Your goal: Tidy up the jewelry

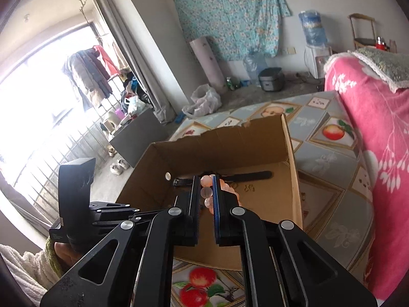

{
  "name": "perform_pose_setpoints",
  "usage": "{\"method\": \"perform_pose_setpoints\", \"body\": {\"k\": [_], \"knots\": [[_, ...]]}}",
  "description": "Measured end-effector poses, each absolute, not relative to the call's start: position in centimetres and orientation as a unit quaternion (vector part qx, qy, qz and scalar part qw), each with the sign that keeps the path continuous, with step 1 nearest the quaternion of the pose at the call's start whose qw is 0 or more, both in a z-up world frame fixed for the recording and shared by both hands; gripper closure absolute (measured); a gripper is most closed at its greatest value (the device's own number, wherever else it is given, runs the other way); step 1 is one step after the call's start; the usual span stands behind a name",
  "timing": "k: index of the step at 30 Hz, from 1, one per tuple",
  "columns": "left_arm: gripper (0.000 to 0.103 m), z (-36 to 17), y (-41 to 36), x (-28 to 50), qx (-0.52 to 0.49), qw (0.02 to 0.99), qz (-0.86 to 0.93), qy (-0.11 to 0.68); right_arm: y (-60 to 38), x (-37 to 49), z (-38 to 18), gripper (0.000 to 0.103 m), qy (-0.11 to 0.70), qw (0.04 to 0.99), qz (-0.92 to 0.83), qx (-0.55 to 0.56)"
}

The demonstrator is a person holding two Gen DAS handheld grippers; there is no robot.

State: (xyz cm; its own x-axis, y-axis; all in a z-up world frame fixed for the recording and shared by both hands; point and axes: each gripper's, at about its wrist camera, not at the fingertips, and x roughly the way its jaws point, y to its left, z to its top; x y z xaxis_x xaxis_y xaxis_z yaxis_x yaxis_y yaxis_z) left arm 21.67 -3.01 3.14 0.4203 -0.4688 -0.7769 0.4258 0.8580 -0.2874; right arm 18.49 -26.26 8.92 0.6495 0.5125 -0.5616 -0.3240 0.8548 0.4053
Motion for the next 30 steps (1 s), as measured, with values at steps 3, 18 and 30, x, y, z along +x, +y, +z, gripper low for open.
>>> {"method": "perform_pose_setpoints", "body": {"k": [3,18,30], "knots": [[0.102,2.3,-3.3,22.1,-0.022,0.832,-0.264,0.488,-26.7,19.2,8.4,0.096,0.366,0.891,0.232,0.136],[0.090,2.1,-2.5,22.1,-0.058,0.828,-0.279,0.482,-26.3,22.3,7.9,0.096,0.430,0.861,0.235,0.133],[0.082,4.1,-0.5,19.9,-0.070,0.854,-0.254,0.449,-27.4,21.9,9.5,0.092,0.428,0.886,0.160,0.081]]}}
